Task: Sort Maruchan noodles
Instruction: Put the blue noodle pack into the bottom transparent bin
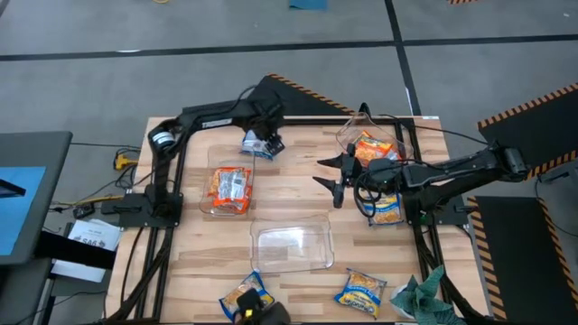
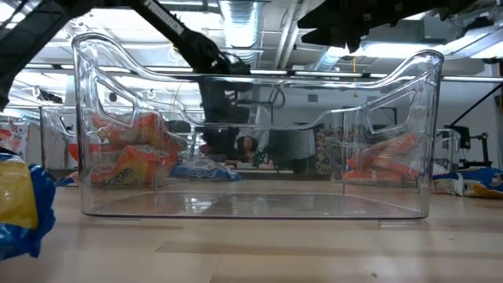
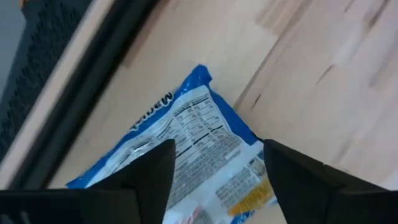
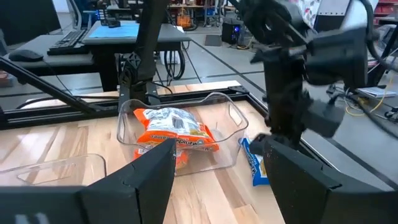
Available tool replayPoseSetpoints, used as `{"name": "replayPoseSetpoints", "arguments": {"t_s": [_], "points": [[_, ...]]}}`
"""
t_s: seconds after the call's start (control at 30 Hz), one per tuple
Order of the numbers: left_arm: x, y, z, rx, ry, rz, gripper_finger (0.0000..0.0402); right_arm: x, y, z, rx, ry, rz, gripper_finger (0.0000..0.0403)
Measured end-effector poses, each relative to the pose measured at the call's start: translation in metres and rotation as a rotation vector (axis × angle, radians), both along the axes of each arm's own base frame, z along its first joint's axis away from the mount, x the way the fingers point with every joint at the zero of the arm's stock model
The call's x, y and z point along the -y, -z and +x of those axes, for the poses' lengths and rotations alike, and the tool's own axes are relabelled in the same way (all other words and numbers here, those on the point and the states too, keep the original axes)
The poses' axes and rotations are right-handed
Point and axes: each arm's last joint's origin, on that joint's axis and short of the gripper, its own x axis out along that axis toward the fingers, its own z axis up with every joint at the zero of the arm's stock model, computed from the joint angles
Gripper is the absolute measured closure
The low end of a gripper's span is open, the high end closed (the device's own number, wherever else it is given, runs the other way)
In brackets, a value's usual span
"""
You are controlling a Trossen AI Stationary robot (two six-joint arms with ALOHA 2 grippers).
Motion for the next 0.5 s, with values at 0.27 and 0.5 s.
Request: {"name": "replayPoseSetpoints", "arguments": {"t_s": [0.27, 0.5], "points": [[-0.007, 0.031, 0.002, -0.061, -0.063, -0.042, 0.015, 0.001, 0.0, 0.0, 0.0, 0.002, 0.001, 0.0138], [-0.008, 0.051, 0.003, -0.154, -0.101, -0.033, 0.0164, 0.001, 0.0, 0.0, 0.0, 0.002, 0.001, 0.0138]]}}
